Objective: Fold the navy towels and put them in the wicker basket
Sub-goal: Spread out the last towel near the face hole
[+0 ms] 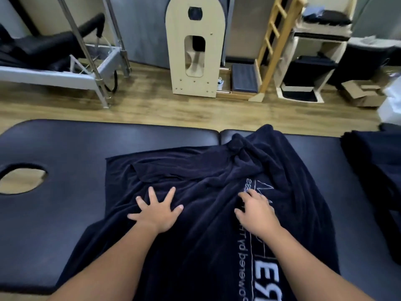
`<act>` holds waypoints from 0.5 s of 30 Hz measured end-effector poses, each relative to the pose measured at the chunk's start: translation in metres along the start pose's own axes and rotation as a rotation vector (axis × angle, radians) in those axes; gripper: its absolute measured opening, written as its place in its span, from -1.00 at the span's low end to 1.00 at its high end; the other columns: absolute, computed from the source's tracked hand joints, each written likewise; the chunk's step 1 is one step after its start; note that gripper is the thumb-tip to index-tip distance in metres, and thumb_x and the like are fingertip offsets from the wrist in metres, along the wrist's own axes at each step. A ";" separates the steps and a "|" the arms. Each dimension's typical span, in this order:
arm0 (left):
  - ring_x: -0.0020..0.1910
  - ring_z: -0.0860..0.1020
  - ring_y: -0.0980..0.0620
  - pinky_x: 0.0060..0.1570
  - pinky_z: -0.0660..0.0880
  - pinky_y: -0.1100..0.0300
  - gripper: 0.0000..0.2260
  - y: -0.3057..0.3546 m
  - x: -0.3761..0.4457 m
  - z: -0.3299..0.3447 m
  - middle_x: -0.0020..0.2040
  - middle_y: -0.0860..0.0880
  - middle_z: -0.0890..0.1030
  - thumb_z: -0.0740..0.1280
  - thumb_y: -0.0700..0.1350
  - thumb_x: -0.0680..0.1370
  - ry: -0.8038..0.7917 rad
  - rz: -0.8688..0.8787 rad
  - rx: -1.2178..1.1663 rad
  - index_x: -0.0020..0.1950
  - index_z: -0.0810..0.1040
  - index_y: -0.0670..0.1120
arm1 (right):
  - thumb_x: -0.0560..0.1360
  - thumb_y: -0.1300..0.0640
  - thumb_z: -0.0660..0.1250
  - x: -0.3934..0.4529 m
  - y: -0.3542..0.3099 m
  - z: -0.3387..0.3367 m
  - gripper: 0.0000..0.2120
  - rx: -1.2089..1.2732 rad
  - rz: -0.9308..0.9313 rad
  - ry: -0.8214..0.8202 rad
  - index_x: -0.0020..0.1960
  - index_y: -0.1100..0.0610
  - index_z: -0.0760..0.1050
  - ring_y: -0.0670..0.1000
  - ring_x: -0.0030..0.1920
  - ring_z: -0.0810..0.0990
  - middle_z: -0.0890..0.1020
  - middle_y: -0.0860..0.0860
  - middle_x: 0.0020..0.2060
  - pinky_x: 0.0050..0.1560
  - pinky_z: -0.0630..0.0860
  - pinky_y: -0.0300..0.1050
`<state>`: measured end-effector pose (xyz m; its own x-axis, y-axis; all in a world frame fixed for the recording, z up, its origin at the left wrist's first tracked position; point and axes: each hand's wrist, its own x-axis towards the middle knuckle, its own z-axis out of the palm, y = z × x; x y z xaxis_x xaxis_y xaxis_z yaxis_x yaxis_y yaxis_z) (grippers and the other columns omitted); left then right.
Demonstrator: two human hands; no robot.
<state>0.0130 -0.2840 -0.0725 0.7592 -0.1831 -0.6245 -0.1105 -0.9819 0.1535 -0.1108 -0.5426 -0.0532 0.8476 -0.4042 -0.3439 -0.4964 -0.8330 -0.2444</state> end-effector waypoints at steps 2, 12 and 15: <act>0.57 -0.29 -0.37 0.33 0.00 -0.60 -0.28 0.000 0.022 -0.011 0.61 -0.03 -0.41 -0.04 0.56 0.47 0.014 -0.100 -0.061 0.52 -0.32 0.44 | 0.59 -0.14 0.26 0.035 -0.010 -0.005 -0.46 -0.033 -0.056 -0.006 0.53 -0.04 0.29 0.12 0.53 0.15 0.22 -0.02 0.55 0.43 0.32 0.16; 0.61 -0.10 -0.18 0.41 0.02 -0.50 -0.46 -0.065 0.070 -0.054 0.63 -0.16 -0.21 0.28 0.04 0.55 0.304 -0.261 -0.231 0.48 0.16 0.23 | 0.62 0.08 0.27 0.165 -0.106 -0.020 -0.46 -0.162 -0.321 -0.030 0.54 -0.10 0.18 0.10 -0.12 0.57 0.29 0.04 0.37 -0.29 0.49 -0.04; 0.62 -0.17 -0.16 0.39 -0.02 -0.53 -0.35 -0.084 0.086 -0.060 0.63 -0.11 -0.28 0.32 0.09 0.50 0.281 -0.255 -0.306 0.50 0.07 0.28 | 0.58 0.15 0.27 0.194 -0.133 -0.021 -0.61 -0.151 -0.315 -0.083 0.36 -0.14 0.40 0.14 -0.06 0.59 0.39 0.01 0.17 -0.15 0.55 0.00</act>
<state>0.1257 -0.2148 -0.0934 0.8862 0.1226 -0.4467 0.2631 -0.9269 0.2676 0.1235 -0.5178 -0.0676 0.9334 -0.0918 -0.3468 -0.1746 -0.9608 -0.2155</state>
